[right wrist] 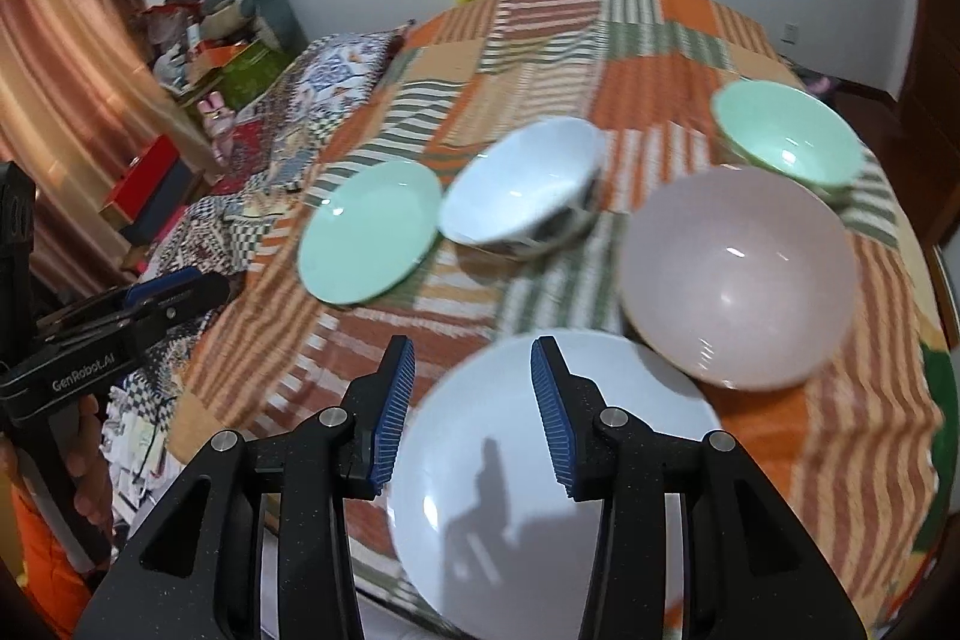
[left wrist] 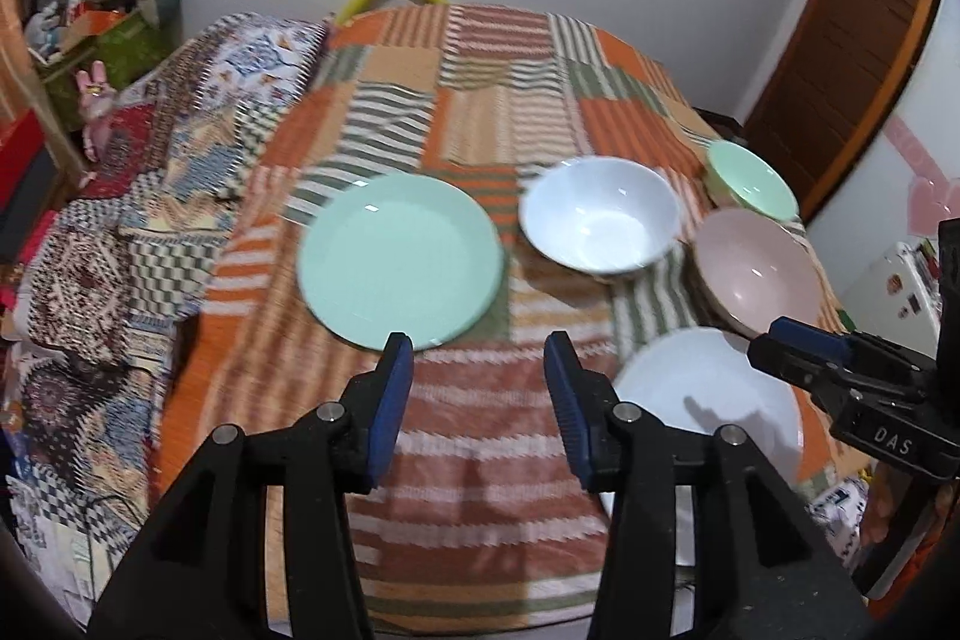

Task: Organize plates and bowls
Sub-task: 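Move both grippers toward the rim of the mint green plate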

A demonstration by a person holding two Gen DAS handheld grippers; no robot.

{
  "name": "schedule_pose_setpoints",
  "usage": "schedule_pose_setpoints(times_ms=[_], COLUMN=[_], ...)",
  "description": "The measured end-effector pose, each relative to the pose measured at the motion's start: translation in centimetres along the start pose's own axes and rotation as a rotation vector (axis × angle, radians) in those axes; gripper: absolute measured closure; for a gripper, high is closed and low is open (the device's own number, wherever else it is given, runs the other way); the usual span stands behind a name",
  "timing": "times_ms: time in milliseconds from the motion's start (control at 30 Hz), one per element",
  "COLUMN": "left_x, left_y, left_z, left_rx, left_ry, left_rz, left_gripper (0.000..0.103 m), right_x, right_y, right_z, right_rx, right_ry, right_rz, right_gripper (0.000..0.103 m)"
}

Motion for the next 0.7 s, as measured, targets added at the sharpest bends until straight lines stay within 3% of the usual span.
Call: schedule_pose_setpoints(times_ms=[367, 700], left_x=[-1.5, -7.1], left_y=[-2.8, -3.6], left_z=[-5.4, -10.4], left_rx=[-0.006, 0.052], left_ry=[-0.104, -0.142], left_rz=[0.037, -0.032], left_gripper=[0.051, 0.050], right_x=[-4.9, -10.5], right_y=[-2.7, -3.4], right_z=[-4.0, -5.0], right_rx=[0.053, 0.062], right_ry=[-0.058, -0.052], right_rz=[-0.029, -0.105], right_gripper=[0.062, 0.062])
Point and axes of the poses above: each gripper's, at about its wrist camera, not at the fingertips, and x roughly against the way its jaws point, z to its right, y to its underside, the point moved 6 cm from there along -x, roughly the way its jaws point
